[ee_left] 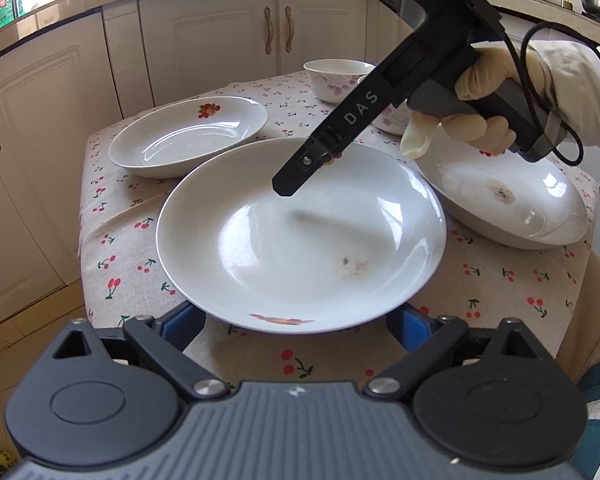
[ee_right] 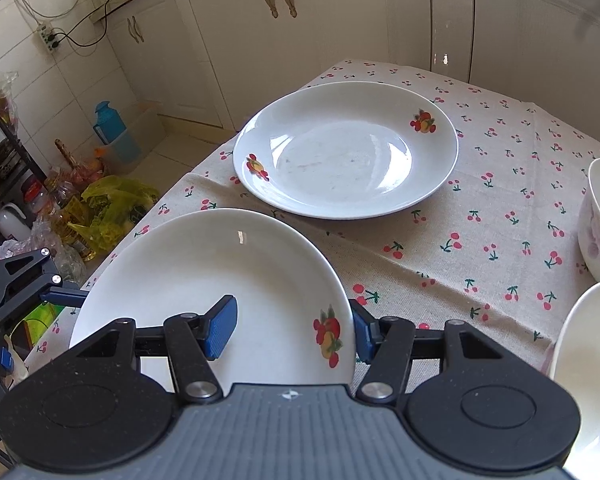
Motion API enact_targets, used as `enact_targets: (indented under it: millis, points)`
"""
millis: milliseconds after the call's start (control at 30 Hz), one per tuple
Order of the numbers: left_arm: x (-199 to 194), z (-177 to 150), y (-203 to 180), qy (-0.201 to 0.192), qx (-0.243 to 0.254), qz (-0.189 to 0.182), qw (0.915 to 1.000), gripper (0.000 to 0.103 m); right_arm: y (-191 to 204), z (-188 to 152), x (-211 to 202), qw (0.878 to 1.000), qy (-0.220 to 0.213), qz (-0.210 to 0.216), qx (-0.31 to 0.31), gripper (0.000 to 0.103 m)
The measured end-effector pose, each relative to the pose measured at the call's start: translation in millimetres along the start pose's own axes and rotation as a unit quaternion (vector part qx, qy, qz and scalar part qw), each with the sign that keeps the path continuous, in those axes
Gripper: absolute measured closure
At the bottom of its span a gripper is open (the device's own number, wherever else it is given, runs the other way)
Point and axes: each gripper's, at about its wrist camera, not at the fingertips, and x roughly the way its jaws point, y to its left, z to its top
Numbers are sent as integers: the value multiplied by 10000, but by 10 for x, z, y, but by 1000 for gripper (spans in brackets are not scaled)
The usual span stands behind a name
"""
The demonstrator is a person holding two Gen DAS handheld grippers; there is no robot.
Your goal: Organize plates and bowls
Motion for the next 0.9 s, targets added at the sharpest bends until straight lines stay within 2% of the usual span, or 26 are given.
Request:
enact_targets:
  millis: [133,200,267,400,633,900]
  points:
    - [-15,-8,-10,-26,31,37,10000,7,24,14,-13,10000,-8,24,-89,32]
    - [-41,-12,-21,-46,55,80,9999,6,55,21,-50,9998,-74,-53,-174,18]
    - [-73,-20,-25,-41,41,119,9999,6,96,21,-113,9994,-161,-158,-270,9]
    - [-184,-53,-27,-4,-99,165,9998,5,186,-10,-288,9982,-334,-272,-408,3]
    - [-458,-44,-127,-61,-381,418,9984,2,378,-226,-756,9943,-784,-425,-587,0]
    - [-643,-13,-382,-242,-826,506,9950,2,521,-785,-1224,9874,-1099,-837,-778,0]
